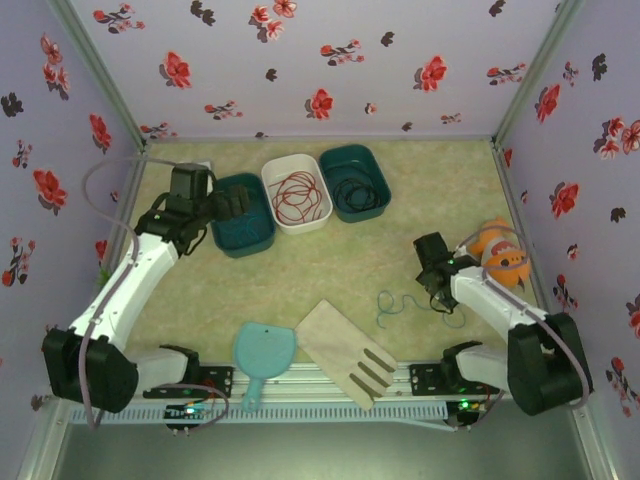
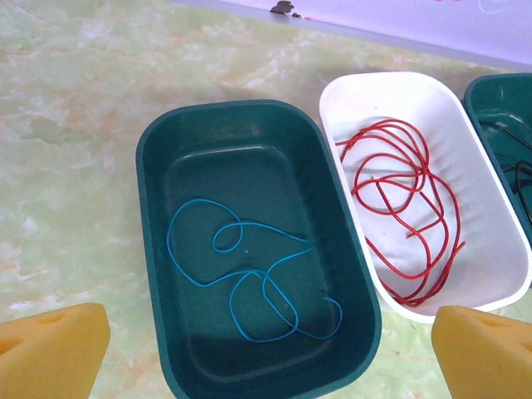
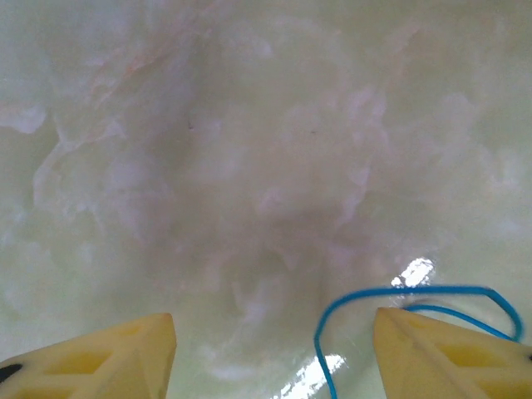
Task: Untangle the cables
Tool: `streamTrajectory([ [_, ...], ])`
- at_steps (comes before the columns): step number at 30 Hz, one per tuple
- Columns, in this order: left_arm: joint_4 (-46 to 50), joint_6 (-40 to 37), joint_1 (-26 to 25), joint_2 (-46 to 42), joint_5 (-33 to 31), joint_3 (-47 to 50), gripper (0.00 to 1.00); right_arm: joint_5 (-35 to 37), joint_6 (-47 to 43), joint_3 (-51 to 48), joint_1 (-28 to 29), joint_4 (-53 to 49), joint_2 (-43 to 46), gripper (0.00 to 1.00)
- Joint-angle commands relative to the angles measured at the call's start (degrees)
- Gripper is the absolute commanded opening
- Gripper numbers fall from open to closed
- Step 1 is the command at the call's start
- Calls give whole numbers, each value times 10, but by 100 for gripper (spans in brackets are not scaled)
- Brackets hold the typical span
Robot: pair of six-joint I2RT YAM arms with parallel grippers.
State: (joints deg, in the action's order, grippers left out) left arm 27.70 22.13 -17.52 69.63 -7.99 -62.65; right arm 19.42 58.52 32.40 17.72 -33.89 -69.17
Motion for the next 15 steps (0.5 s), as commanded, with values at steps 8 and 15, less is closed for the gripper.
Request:
streamTrajectory([
  [8,-36,-10,-2,-62,-26,50,100,-15,-42,24,-24,56,-98,31],
  [15,-39,-8,-3,-82,-40,75,100,-46,-76,39,-24,80,-91,1],
])
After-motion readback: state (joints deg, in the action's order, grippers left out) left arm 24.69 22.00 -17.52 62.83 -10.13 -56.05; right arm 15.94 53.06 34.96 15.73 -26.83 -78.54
